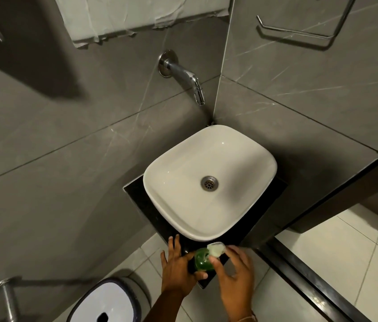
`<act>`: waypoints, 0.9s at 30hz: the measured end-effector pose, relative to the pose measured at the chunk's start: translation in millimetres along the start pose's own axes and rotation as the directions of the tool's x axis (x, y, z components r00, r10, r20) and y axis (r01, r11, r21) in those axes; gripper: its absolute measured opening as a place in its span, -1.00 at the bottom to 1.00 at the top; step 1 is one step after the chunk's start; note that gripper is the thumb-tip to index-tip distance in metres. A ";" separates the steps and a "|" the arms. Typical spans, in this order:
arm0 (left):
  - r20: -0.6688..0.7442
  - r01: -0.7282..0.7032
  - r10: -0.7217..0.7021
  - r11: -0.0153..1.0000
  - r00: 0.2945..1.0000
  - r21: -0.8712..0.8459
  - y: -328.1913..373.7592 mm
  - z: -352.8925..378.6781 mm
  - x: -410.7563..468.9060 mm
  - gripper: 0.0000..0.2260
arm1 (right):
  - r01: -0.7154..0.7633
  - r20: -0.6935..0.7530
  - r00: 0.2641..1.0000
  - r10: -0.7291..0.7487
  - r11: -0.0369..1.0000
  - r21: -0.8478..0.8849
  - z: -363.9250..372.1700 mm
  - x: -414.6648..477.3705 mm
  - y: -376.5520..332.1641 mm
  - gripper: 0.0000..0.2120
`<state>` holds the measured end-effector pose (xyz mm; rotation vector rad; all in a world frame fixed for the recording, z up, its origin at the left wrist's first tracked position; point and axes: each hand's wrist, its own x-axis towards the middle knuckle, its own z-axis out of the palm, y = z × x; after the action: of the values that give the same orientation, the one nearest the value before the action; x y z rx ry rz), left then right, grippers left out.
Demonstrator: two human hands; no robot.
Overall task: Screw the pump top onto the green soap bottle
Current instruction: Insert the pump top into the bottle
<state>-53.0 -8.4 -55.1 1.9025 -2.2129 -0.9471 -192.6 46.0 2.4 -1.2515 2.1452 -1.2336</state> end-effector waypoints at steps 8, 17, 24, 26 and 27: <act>-0.013 0.000 0.000 0.999 1.000 0.037 1.6 -0.3 -0.9 -0.41 | 0.020 0.122 0.993 -0.002 0.988 -0.152 10.0 -4.3 9.8 -0.59; -0.036 0.017 -0.015 0.999 0.999 0.038 0.9 4.0 -0.4 -0.45 | 0.076 0.182 0.982 -0.052 0.989 -0.130 11.2 9.6 10.5 -0.73; -0.034 0.004 -0.002 0.997 0.999 0.072 -1.0 4.4 1.3 -0.40 | 0.010 0.146 0.989 -0.001 0.998 -0.055 17.2 7.2 8.0 -0.70; -0.034 -0.001 0.004 0.997 0.999 0.079 -1.9 4.9 0.2 -0.40 | 0.063 0.195 0.980 -0.047 0.995 -0.077 11.9 6.6 9.2 -0.65; -0.036 -0.003 0.006 0.997 0.999 0.076 -1.6 5.0 -0.2 -0.40 | 0.096 0.222 0.972 -0.074 0.991 -0.089 9.7 7.2 10.5 -0.61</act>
<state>-53.7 -6.3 -59.8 1.9286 -2.2626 -0.8322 -195.4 37.5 -10.9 -1.4615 2.0328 -0.9803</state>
